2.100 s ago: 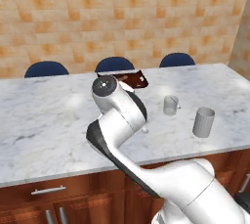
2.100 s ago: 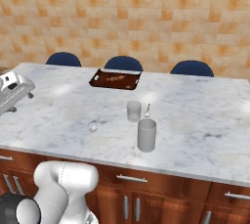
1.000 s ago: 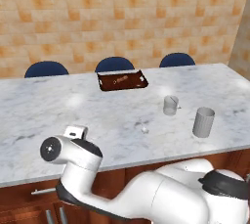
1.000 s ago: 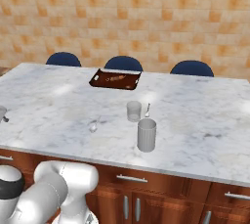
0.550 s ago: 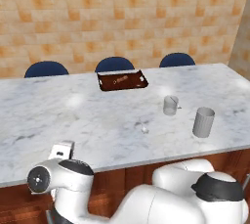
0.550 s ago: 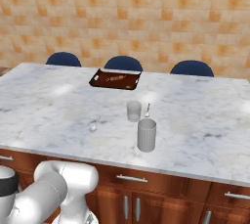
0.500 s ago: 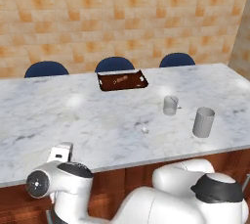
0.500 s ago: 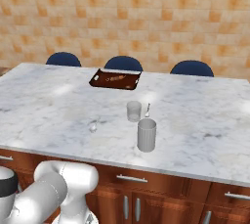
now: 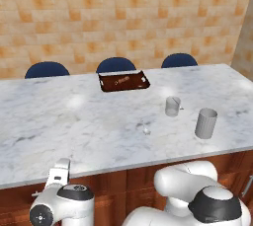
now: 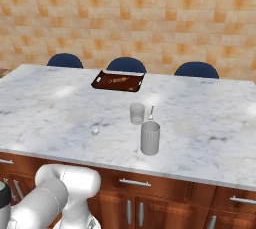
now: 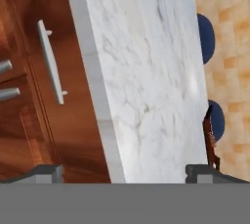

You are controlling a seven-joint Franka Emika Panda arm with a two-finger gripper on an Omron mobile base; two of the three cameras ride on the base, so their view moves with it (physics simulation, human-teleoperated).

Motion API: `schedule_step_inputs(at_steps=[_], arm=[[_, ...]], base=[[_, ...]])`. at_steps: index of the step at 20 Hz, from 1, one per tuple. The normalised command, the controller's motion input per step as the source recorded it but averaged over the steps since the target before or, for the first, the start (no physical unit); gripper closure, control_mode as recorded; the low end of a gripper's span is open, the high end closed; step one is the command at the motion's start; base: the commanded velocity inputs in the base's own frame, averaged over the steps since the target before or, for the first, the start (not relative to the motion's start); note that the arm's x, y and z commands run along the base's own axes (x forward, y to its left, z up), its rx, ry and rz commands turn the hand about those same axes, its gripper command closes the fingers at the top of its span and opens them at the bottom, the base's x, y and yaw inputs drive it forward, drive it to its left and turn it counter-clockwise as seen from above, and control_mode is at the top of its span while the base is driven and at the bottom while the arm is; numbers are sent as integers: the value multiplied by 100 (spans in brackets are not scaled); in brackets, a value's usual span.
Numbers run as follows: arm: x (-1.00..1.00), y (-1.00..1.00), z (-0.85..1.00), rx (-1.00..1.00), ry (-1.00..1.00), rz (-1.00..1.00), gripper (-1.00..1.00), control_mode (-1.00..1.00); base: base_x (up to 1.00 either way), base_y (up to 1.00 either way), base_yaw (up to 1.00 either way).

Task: Take the tongs from the drawer on the left and place them on the dining counter next to the tray containing the kebab skewer.

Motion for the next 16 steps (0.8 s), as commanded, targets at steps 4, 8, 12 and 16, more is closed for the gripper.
schedule_step_inputs(at_steps=[4,8,12,16], arm=[[-3,0,-34,-2,-1,3,-100,-100],[-2,1,-34,-6,-4,3,-100,-100],[-8,6,-18,-8,-16,2,-100,-100],[-2,14,-15,-8,-17,3,-100,-100]], base=[[0,0,0],[0,0,0],[0,0,0],[0,0,0]])
